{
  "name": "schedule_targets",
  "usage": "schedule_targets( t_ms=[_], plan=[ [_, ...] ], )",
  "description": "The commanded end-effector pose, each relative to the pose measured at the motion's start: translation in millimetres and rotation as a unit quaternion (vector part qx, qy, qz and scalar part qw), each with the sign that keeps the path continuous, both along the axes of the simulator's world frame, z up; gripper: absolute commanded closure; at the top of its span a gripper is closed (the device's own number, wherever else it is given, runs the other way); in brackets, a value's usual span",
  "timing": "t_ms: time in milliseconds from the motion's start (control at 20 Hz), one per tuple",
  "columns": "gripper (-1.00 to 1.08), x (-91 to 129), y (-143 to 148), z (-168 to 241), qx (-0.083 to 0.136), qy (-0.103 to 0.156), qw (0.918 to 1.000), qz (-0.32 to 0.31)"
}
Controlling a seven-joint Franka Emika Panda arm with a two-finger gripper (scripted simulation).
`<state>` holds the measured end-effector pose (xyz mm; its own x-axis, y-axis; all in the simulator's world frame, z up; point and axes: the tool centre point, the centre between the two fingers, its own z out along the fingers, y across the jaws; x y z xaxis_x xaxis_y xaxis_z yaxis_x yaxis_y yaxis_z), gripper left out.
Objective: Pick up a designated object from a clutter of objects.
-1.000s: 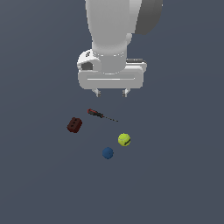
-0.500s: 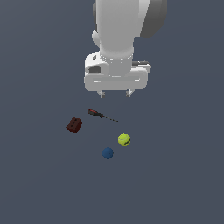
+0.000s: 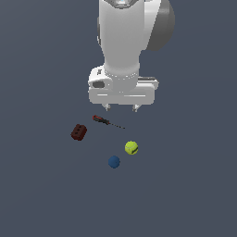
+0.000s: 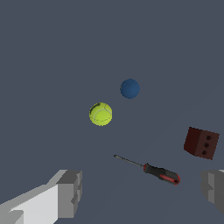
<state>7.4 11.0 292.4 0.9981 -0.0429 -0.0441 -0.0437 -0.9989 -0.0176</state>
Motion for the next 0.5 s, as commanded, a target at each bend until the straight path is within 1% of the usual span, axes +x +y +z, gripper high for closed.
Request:
schedule_targets(
  t_ms=[0,250,450],
  plan=[
    [-0.92,9,-1,-11,0.001,0.0,0.9998,-0.021],
    [-0.92,32,-5,-44,0.002,-0.002,0.9969,-0.078],
    [-0.92,53,-9,-79,0.001,-0.005,0.9908,-0.135]
  ],
)
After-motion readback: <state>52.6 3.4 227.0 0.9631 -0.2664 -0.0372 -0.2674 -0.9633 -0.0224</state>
